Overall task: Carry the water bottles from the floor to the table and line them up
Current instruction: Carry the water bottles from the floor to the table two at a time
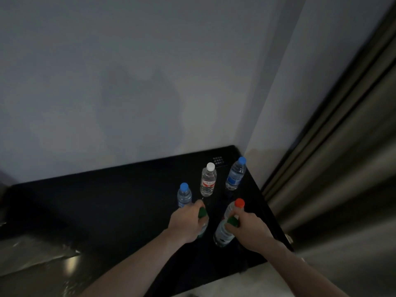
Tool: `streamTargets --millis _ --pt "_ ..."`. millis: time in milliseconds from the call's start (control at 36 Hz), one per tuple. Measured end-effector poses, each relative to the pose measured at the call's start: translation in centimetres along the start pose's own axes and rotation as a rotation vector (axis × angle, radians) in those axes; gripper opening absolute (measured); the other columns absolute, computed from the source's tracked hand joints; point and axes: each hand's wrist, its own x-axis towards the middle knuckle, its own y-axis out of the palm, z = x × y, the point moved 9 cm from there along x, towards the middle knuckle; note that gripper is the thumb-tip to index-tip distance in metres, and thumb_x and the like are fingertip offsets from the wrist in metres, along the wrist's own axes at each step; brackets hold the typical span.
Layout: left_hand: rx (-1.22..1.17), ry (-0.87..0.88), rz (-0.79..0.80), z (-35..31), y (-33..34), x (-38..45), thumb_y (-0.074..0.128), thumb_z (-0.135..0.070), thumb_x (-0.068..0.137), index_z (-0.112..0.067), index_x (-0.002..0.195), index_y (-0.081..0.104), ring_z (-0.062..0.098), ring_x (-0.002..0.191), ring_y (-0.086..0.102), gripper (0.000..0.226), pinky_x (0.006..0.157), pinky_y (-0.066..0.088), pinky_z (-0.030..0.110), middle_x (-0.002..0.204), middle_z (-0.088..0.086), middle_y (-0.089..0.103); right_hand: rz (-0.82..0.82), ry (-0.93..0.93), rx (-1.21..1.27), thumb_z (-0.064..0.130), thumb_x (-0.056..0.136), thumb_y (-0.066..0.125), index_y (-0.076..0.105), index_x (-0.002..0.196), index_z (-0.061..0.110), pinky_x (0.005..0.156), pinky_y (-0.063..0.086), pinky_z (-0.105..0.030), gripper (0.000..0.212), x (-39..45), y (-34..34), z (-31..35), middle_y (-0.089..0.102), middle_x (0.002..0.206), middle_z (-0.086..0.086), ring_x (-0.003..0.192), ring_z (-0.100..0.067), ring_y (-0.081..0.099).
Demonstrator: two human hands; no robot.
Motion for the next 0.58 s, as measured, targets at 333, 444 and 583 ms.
streamTargets --millis 333,444,583 --pt "0.009 0.085 -0.016 2.4 -1.3 -2.3 0.052 -0.044 0.100 -0.041 0.147 0.028 0.015 0.119 0.060 0.053 0.098 0.052 0.042 0.142 -0.008 0.051 -0.019 0.079 -0.091 0.055 0.090 0.059 0.050 0.132 0.037 0.070 0.045 -0.028 0.047 -0.4 -0.5 0.6 0.070 0.110 0.000 0.095 -0.019 0.068" --pt "-0.030 0.074 -0.022 5.4 -3.0 -4.8 0.055 -0.045 0.098 -0.045 0.146 0.032 0.004 0.098 0.061 0.053 0.091 0.054 0.033 0.128 -0.016 0.055 -0.020 0.134 -0.136 0.058 0.087 0.058 0.050 0.133 0.036 0.072 0.045 -0.031 0.051 -1.3 -1.6 1.7 0.070 0.113 0.000 0.100 -0.022 0.067" --pt "-0.061 0.036 -0.037 10.9 -6.2 -8.9 0.055 -0.044 0.098 -0.049 0.144 0.034 0.001 0.084 0.064 0.051 0.086 0.054 0.026 0.123 -0.022 0.053 -0.113 0.078 -0.011 0.057 0.089 0.061 0.053 0.128 0.038 0.058 0.041 -0.021 0.043 -3.1 -2.0 7.7 0.065 0.078 0.017 0.071 -0.001 0.061"
